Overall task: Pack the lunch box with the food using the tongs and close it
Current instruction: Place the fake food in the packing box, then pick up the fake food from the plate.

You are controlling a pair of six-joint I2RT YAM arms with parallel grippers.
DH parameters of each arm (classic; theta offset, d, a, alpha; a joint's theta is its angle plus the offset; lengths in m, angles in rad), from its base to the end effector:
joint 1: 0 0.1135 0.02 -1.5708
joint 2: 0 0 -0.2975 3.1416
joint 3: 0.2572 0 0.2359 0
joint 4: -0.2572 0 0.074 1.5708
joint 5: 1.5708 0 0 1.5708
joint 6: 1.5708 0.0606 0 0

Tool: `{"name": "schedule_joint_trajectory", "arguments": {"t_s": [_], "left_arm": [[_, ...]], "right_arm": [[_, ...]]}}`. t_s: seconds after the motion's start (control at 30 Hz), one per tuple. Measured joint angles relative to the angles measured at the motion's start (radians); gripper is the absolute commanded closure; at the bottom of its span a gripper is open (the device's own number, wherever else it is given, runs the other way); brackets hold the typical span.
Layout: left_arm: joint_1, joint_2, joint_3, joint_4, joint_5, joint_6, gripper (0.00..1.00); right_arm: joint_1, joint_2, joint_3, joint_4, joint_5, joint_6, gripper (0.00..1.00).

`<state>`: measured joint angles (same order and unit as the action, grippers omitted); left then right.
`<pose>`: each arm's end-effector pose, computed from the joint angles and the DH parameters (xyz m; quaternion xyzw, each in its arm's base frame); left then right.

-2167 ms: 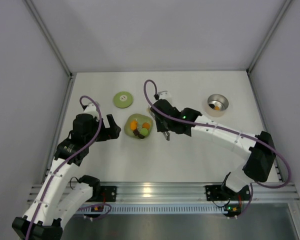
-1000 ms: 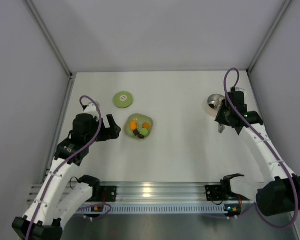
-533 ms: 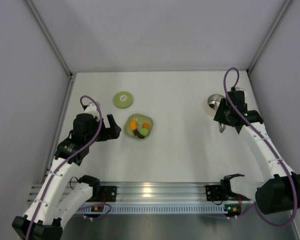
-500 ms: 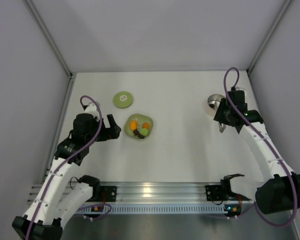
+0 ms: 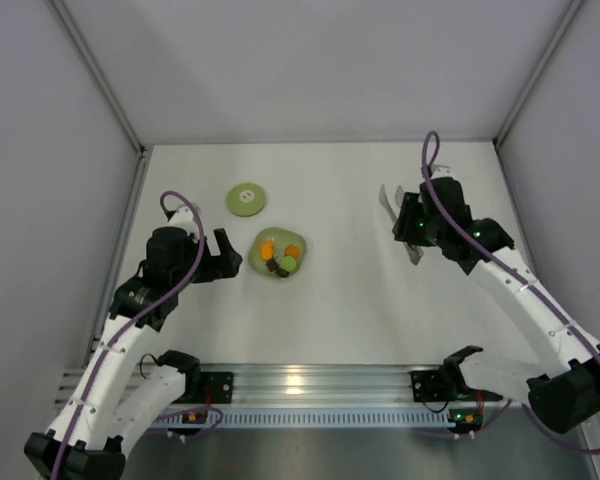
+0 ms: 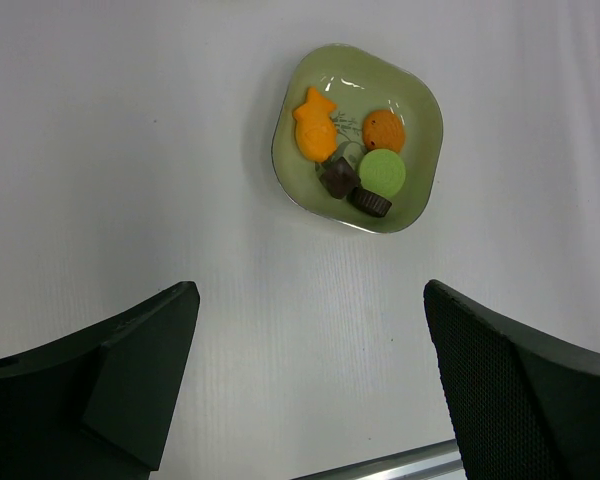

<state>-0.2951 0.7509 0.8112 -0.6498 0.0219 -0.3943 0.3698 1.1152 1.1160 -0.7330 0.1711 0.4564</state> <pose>0.1321 -0.0415 0.3153 -0.0386 0.8811 -0.1683 0.4402 0.2057 0.0687 0.3515 0.0742 0.9077 0.0914 0.4028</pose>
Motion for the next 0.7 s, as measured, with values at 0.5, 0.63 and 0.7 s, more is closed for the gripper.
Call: {"name": "schedule_joint_trajectory", "arguments": {"t_s": [0.5, 0.63, 0.7], "left_arm": [[0.000, 0.000, 0.000, 0.000, 0.000, 0.000, 0.01], [0.000, 0.000, 0.000, 0.000, 0.000, 0.000, 0.01], [0.000, 0.000, 0.000, 0.000, 0.000, 0.000, 0.01]], "right_arm": [[0.648, 0.351, 0.198, 0.055, 0.090, 0.134, 0.57], [0.688, 0.446, 0.261, 0.061, 0.104, 0.141, 0.55], [0.695, 0.480, 0.281, 0.063, 0.108, 0.143, 0.55]]}}
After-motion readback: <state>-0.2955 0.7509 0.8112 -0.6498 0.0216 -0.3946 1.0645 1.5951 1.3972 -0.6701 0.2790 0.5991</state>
